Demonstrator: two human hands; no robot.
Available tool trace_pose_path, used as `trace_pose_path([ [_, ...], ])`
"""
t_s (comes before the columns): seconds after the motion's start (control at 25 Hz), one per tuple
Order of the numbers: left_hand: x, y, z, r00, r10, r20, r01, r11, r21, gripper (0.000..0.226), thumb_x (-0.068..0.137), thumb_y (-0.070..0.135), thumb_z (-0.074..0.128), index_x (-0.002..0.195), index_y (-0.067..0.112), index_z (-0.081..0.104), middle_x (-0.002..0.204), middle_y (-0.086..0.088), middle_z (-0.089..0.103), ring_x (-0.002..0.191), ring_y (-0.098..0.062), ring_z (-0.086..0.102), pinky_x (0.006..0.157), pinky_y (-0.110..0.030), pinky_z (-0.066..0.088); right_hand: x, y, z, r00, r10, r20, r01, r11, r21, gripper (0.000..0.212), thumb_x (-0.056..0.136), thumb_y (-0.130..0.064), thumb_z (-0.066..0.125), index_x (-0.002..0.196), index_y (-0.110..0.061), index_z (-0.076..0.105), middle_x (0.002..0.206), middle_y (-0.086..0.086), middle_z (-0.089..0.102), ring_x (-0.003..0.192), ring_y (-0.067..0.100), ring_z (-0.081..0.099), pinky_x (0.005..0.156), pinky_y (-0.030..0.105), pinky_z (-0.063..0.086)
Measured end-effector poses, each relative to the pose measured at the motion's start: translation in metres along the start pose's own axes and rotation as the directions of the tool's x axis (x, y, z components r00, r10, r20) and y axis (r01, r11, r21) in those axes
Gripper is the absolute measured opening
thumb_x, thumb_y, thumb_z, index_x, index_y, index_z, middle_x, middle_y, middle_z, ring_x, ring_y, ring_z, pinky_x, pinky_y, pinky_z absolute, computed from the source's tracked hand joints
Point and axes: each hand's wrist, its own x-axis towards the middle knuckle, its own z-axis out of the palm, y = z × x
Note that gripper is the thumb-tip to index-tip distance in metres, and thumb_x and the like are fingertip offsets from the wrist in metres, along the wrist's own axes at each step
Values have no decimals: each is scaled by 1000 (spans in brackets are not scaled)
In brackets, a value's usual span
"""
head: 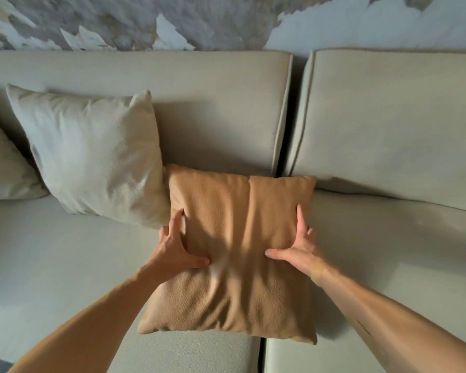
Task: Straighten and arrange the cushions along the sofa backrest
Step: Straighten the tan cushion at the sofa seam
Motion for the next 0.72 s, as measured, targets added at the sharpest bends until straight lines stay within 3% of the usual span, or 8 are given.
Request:
trace_pose_path([
  [0.12, -8, 39, 5, 997, 76, -33, -76, 997, 1, 139, 44, 31, 96, 149, 36, 4, 123, 2, 25, 106, -17, 39, 97, -37, 42, -19, -4, -37, 993, -60, -104, 65, 997, 40, 138, 62, -24, 91, 146, -54, -14, 159, 17, 1, 150, 24, 6, 115, 40, 19],
  [0.44, -13, 155, 45, 969, 243, -36, -243, 970, -16, 139, 46, 37, 94, 148, 31, 0, 136, -2, 24, 123, -24, 44, 103, -44, 43, -56, -11, -154, 907, -164, -388, 162, 986, -40, 148, 52, -20, 95, 142, -59, -17, 160, 18, -5, 149, 27, 10, 115, 47, 22],
  [0.56, -12, 175, 63, 959, 282, -30, -283, 958, -46, 140, 46, 37, 94, 149, 27, -1, 140, -3, 24, 130, -23, 39, 107, -41, 40, -59, -4, -178, 868, -243, -434, 213, 970, -117, 147, 55, -21, 93, 143, -57, -19, 156, 10, 1, 143, 29, 25, 111, 43, 28],
  [0.72, -1, 185, 74, 954, 299, -6, -299, 953, -55, 140, 48, 31, 95, 150, 18, -1, 146, -8, 25, 137, -24, 31, 114, -38, 32, -52, 9, -185, 829, -339, -446, 286, 941, -184, 146, 54, -26, 93, 144, -55, -19, 154, 2, 2, 142, 26, 26, 113, 41, 28],
])
